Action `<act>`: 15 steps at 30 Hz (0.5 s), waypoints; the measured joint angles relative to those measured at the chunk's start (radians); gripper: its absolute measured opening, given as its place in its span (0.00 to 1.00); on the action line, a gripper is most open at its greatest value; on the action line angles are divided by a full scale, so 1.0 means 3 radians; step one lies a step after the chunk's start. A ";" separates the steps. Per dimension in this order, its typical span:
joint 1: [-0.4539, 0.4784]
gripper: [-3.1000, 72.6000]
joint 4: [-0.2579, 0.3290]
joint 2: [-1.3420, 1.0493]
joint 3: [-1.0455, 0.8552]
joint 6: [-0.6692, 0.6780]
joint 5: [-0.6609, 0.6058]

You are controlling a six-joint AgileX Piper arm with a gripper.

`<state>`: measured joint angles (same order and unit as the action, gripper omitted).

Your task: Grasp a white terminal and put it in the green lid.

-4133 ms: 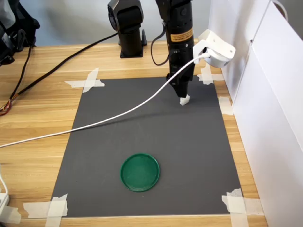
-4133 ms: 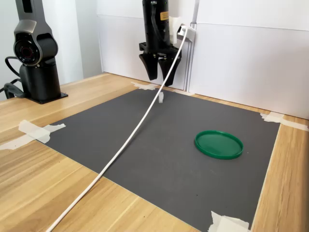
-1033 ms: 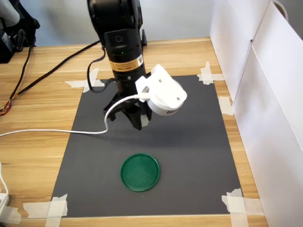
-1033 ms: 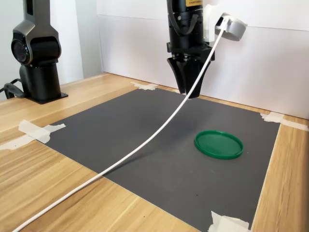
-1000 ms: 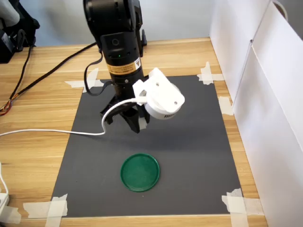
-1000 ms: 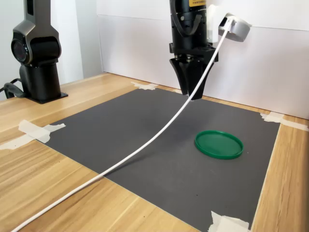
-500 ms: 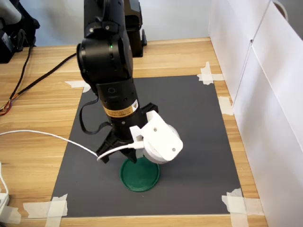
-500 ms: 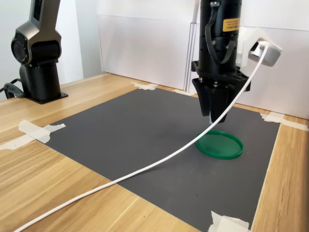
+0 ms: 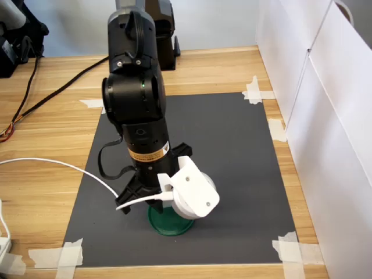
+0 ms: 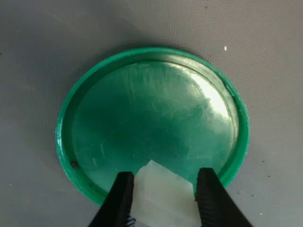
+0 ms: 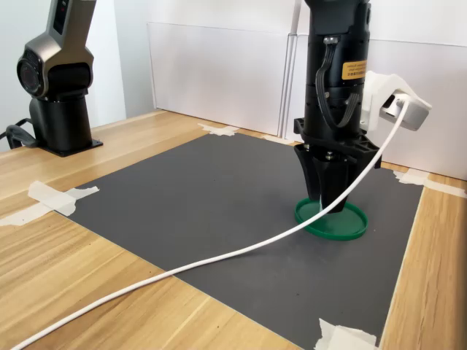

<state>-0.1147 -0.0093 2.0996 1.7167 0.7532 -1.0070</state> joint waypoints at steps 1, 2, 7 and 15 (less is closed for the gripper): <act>0.0000 0.48 -0.0009 0.0000 0.0000 0.0000 0.0000; 0.0000 0.51 -0.0024 0.0000 0.0000 0.0004 0.0000; 0.0000 0.74 -0.0054 0.0000 0.0000 0.0024 0.0000; 0.0000 0.82 0.0126 -0.0081 0.0000 0.0042 0.0023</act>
<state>-0.1147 0.0286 2.0753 1.7167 0.7659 -1.0002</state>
